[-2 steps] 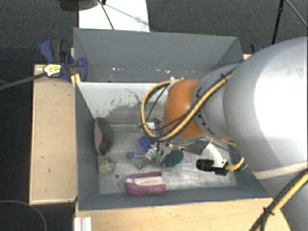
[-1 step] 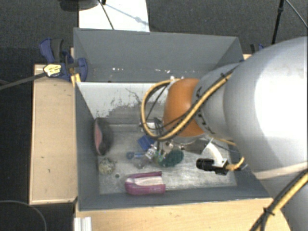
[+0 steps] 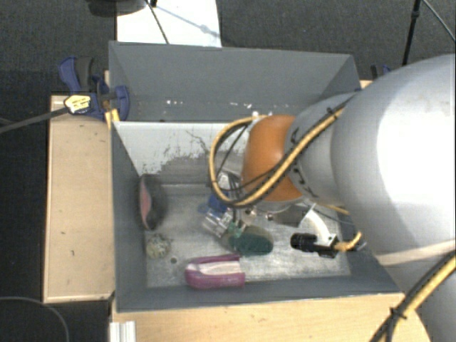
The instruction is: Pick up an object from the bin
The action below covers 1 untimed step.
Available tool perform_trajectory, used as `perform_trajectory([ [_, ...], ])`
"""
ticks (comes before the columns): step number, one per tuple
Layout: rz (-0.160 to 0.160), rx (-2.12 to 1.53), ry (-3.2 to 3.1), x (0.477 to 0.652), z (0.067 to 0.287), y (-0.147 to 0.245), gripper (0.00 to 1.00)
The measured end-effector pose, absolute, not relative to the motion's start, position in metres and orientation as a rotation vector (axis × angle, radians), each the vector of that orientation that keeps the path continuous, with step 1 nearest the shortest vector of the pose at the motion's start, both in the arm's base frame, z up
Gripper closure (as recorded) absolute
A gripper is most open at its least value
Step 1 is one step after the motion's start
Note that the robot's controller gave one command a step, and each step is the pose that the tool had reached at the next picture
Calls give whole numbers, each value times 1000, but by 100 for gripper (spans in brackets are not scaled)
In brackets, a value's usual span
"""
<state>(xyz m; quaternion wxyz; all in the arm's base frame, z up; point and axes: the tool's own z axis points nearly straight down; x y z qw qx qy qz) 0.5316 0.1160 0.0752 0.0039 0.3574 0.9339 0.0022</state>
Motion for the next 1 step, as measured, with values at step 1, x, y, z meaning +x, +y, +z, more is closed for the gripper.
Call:
perform_trajectory([
  [1, 5, 1116, 2931, 533, 132, 116, 100],
])
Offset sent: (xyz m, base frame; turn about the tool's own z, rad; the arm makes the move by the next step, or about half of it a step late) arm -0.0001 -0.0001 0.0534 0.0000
